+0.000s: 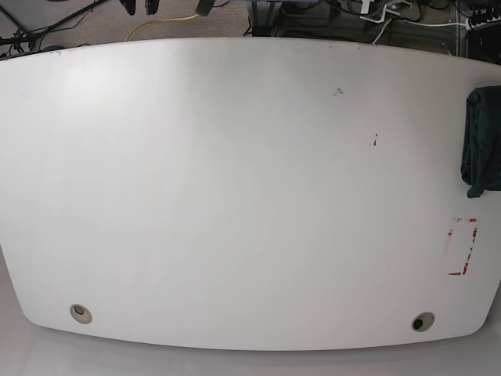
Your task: Fold the T-shirt properly
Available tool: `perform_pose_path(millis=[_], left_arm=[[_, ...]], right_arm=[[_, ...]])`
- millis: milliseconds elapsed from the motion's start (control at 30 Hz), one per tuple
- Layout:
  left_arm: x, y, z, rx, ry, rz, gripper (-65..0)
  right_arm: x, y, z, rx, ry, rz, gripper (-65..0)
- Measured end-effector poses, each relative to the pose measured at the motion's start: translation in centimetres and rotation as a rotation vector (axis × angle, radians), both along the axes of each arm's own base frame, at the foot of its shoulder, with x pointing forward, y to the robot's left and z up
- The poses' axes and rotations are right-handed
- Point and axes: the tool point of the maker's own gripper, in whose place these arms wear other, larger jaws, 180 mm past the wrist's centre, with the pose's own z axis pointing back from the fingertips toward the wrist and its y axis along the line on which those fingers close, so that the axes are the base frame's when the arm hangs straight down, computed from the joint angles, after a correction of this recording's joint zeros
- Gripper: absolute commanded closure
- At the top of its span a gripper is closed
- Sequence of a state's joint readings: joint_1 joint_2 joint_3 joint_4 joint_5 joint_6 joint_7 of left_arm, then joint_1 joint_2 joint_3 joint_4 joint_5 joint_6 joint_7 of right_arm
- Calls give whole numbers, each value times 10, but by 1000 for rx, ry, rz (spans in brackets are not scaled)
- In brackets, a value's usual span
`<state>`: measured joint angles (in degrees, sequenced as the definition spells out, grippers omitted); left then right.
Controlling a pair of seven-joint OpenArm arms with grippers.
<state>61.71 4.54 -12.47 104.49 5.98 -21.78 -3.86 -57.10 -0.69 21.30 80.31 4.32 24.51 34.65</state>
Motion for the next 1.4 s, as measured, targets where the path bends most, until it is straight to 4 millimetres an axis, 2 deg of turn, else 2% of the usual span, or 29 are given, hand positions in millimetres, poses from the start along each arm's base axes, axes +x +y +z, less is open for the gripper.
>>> perform_pose_path(millis=[100,167,233,300,400,500,633,700,800,867,1000,1067,1133,1300,1400], left_arm=[[-23,2,-22,-9,76,21,-390],[-45,4,-45,-15,157,40,-390],[-58,3,-68,-33,216,59,-390],[-72,2,-88,-39,281,71,-390],[-66,-4,-116,-78,305,88,-390],[-54,-2,-142,-99,321,108,-390],[-60,-4,-179,-119,416,144,-390],[-73,-12,-197,-136,508,150,-390],[-70,-18,-217,-161,572,165,-390],[-69,-12,-229,-136,621,196,-390],[-56,20,-242,-26,653,256,-393],[-44,26,-244,-14,630,266,-394],[-40,25,-245,-16,645,267,-394],[-43,10,-248,-49,708,252,-396],[-46,17,-249,-37,740,256,-396]], right_arm=[[-24,13,-21,51,42,-1,-276],[-46,35,-44,112,125,58,-276],[-62,46,-62,146,175,86,-276],[-73,42,-78,104,220,92,-276],[-69,33,-101,62,250,91,-276],[-54,32,-123,57,268,105,-276],[-38,31,-143,60,292,86,-276],[-37,30,-152,61,322,79,-276],[-30,28,-160,59,337,71,-276],[-28,26,-168,59,373,69,-277],[-21,28,-184,71,448,66,-279],[-13,29,-187,75,453,65,-281],[-5,30,-192,80,476,72,-282],[-8,36,-207,101,630,108,-282],[-7,39,-212,111,692,124,-282]])
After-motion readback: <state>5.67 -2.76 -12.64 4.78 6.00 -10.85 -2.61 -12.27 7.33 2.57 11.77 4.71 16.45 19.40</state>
